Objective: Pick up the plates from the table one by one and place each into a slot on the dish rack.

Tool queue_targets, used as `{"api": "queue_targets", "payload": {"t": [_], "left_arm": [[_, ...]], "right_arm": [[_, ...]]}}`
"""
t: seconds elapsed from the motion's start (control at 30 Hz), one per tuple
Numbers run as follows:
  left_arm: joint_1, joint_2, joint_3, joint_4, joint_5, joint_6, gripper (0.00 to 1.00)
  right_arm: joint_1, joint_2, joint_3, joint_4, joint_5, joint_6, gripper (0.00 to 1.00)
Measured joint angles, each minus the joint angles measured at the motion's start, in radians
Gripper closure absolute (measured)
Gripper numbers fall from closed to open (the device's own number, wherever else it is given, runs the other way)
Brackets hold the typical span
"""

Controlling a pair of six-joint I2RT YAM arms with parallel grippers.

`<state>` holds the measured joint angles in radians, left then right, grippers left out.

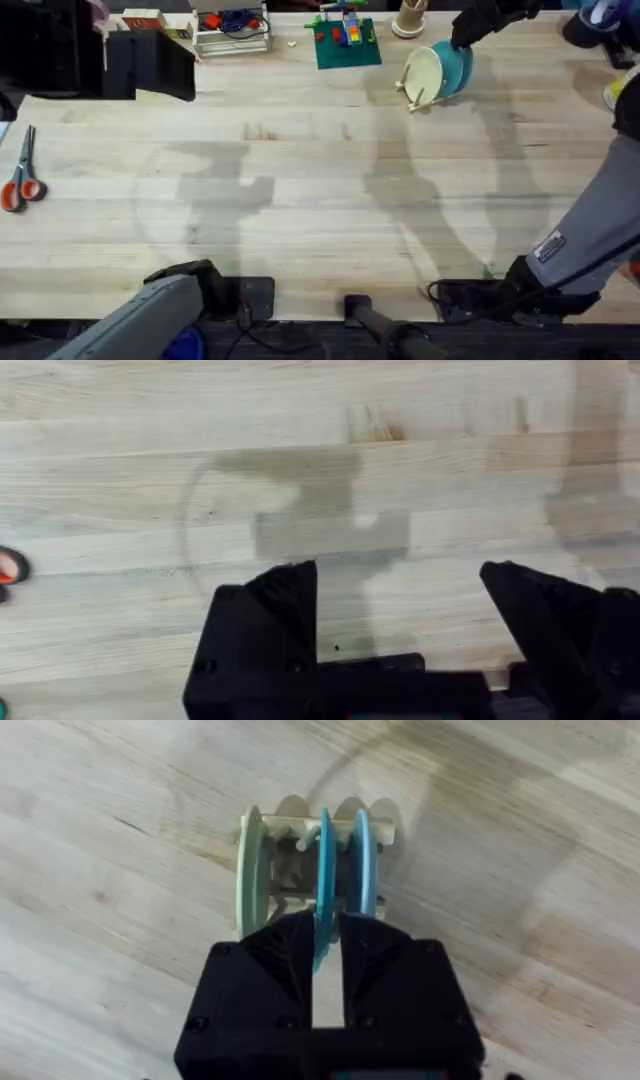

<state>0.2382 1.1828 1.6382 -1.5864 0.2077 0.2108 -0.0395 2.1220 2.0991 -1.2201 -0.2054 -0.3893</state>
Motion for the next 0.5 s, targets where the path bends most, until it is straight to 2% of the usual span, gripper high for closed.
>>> {"api": "queue_targets", "payload": {"t": [0.5], "left_arm": [[0.0,0.0,0.0,0.0,0.0,0.0,0.006]], "right_arm": [[0.006,0.0,0.0,-0.003,0.0,0.0,0.847]]}}
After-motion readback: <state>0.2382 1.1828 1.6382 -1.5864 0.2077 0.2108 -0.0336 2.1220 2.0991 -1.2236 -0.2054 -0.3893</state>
